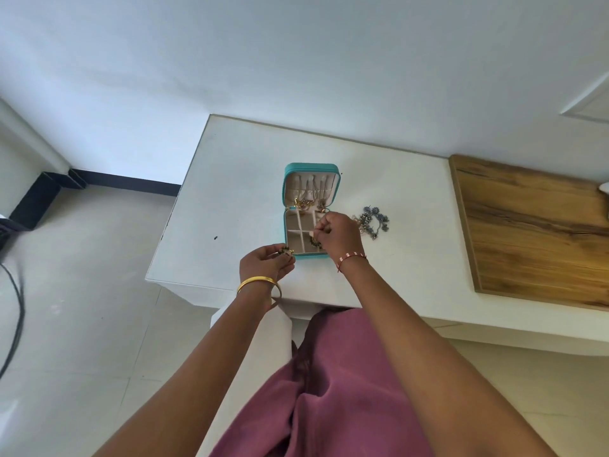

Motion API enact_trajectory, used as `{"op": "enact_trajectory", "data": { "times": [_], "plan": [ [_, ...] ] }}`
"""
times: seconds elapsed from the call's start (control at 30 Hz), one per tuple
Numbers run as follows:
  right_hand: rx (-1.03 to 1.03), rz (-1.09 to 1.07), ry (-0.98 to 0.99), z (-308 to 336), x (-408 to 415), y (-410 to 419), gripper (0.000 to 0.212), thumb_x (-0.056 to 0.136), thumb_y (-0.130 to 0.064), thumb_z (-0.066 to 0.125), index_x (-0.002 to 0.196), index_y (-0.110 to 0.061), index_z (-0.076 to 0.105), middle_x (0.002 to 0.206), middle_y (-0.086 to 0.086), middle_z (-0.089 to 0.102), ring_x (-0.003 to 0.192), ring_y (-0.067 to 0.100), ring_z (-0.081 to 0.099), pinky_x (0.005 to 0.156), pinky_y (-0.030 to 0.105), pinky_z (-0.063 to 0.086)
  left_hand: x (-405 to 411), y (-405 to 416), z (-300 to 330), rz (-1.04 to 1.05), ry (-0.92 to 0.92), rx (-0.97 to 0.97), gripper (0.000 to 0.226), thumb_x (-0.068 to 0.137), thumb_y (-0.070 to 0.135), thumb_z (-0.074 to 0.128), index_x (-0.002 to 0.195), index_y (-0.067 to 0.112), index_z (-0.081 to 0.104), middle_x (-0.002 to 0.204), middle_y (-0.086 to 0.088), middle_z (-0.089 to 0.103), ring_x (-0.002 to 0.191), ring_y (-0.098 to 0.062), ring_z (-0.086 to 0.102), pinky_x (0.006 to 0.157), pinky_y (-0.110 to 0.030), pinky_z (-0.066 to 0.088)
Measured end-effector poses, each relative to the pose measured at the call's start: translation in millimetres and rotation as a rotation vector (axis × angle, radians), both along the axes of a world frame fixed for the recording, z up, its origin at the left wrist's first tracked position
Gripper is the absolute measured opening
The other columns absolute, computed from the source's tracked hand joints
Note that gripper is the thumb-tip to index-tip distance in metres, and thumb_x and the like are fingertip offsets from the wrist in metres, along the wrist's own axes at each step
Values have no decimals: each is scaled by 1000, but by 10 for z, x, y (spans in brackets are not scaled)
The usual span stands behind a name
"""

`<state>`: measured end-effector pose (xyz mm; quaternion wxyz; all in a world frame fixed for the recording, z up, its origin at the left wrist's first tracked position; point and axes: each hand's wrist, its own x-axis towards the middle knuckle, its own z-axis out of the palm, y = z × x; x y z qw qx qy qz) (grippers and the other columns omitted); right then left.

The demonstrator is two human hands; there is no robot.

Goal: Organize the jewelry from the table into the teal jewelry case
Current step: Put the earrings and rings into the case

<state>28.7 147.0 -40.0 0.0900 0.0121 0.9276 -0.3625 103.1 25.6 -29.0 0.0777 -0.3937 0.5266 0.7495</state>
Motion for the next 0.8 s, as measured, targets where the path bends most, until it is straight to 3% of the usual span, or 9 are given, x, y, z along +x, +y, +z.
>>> {"op": "enact_trajectory", "data": {
  "times": [0.13,0.27,0.37,0.43,0.5,0.7,0.8],
  "plan": [
    [28,22,35,-56,-19,-42,10,82,-8,64,87,0,67,90,16,70,83,27,64,74,25,46,-9,-1,-39,44,5,71,22,78,-12,59,99,-3,60,95,-17,62,75,-26,63,83,-34,51],
    [-43,-87,91,-27,-3,30,15,86,-6,59,95,1,68,99,16,70,92,25,64,77,21,44,-10,-1,-51,19,0,72,30,78,-9,61,108,-6,60,98,-16,62,83,-29,62,83,-34,51],
    [-145,-109,57,1,128,69,13,84,-3,59,91,-1,69,90,15,70,80,20,63,79,27,50,5,5,-57,6,3,33,29,79,-8,61,108,-6,61,97,-16,62,84,-29,61,80,-32,54],
    [-243,-86,-27,26,266,46,11,82,-4,62,89,-3,70,80,12,67,71,16,59,77,30,52,16,29,-61,-26,19,-4,27,79,-9,61,106,-4,62,90,-14,63,78,-26,61,70,-25,58],
    [-308,-34,-107,45,388,-1,12,81,-6,64,92,-5,70,80,8,66,72,17,59,78,33,54,24,63,-63,-79,33,-66,27,78,-8,63,104,-2,63,80,-10,63,70,-20,61,65,-20,56],
    [-314,8,-123,104,492,-77,17,81,-4,64,97,-6,70,80,7,66,65,13,59,71,24,52,-6,94,-36,-190,55,-246,29,75,-1,68,103,7,65,81,-9,68,75,-22,65,79,-32,56],
    [-339,-20,-141,128,440,-35,13,80,0,65,92,-3,69,78,10,66,63,17,60,71,28,54,-46,101,-1,-212,57,-240,34,75,-1,70,108,5,64,86,-10,68,80,-25,66,84,-34,54]
  ]
}}
